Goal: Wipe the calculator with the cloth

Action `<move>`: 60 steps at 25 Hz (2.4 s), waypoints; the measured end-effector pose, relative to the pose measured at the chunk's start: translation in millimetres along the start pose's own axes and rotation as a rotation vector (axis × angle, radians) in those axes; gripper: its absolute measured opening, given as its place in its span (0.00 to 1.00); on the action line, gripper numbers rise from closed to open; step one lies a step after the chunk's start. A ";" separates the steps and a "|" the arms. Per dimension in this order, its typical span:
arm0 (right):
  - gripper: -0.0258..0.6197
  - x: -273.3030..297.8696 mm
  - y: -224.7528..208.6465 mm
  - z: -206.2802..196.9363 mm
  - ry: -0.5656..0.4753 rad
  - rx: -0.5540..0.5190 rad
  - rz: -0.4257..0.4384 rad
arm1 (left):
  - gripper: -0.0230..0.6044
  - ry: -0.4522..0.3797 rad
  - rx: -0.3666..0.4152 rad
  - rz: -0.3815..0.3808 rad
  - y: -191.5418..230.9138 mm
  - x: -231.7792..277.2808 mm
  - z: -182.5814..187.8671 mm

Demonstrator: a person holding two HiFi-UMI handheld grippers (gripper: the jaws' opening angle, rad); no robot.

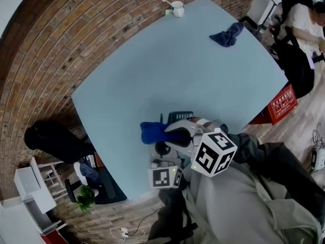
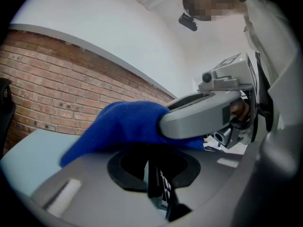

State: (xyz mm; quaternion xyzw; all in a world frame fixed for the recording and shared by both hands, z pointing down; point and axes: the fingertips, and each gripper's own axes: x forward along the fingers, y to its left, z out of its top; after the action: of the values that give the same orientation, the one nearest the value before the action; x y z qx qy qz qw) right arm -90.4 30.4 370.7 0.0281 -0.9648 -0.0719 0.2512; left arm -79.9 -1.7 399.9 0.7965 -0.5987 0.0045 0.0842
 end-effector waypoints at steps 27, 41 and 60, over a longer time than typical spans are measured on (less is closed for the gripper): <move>0.15 -30.2 -45.4 -97.3 0.058 0.479 -0.036 | 0.11 -0.271 -0.402 0.132 65.7 -37.7 31.9; 0.15 -14.2 -48.6 -61.1 0.128 0.159 -0.107 | 0.11 -0.255 -0.455 0.085 48.0 -24.1 30.4; 0.15 -50.6 -84.0 -31.1 0.010 0.046 -0.308 | 0.12 -0.471 -0.783 0.046 84.3 -41.7 54.4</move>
State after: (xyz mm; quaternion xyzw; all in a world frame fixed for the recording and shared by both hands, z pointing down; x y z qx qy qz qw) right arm -29.6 -51.9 360.3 0.1819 -0.9493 -0.0875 0.2411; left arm -177.2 7.7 352.7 0.6704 -0.5758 -0.4016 0.2406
